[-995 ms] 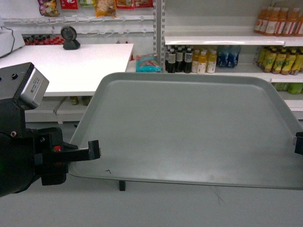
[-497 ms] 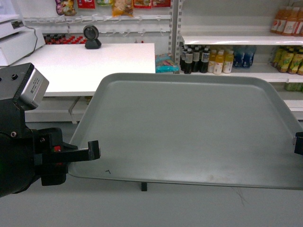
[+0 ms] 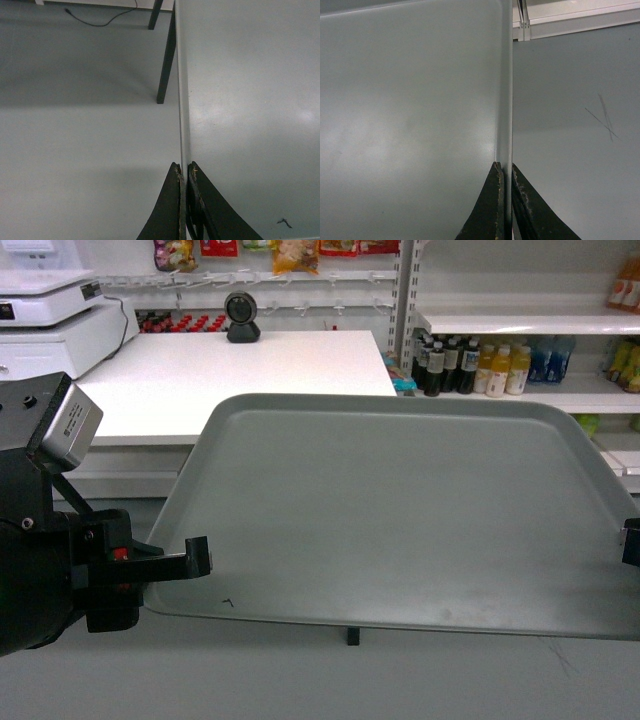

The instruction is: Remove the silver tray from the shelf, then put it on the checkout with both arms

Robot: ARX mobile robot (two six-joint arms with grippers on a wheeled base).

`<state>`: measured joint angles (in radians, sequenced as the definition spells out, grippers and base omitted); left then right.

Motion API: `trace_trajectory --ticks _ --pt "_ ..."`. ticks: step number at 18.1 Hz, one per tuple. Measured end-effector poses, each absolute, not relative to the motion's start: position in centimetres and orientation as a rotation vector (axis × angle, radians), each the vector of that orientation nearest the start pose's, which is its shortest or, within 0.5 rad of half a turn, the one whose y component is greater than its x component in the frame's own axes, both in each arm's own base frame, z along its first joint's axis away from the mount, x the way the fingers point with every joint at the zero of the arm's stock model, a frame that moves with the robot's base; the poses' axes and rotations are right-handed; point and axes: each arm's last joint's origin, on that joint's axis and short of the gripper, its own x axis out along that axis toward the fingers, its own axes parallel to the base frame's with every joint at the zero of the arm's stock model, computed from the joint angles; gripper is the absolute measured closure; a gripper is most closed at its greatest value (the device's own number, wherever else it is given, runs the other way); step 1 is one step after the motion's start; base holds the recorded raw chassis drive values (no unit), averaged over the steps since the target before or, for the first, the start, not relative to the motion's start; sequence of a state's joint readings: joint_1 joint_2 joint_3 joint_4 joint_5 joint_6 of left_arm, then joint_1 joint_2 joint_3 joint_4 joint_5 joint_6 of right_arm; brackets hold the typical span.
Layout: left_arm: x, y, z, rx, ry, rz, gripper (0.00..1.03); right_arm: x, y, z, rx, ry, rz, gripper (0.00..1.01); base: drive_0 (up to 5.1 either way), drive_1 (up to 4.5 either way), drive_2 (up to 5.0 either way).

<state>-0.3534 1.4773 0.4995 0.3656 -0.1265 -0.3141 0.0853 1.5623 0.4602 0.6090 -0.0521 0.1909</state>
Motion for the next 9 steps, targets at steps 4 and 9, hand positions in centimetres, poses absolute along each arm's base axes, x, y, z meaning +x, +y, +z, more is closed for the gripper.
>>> trace_trajectory --ticks 4,9 --pt "24.61 -8.69 14.13 -0.158 0.623 -0.124 1.00 26.61 2.42 13.04 0.179 0.503 0.087 0.98 -4.9 2.50 2.5" --pt "24.60 -8.68 14.11 -0.157 0.626 -0.123 1.00 26.58 2.42 12.98 0.178 0.509 0.086 0.98 -4.9 2.44 2.4"
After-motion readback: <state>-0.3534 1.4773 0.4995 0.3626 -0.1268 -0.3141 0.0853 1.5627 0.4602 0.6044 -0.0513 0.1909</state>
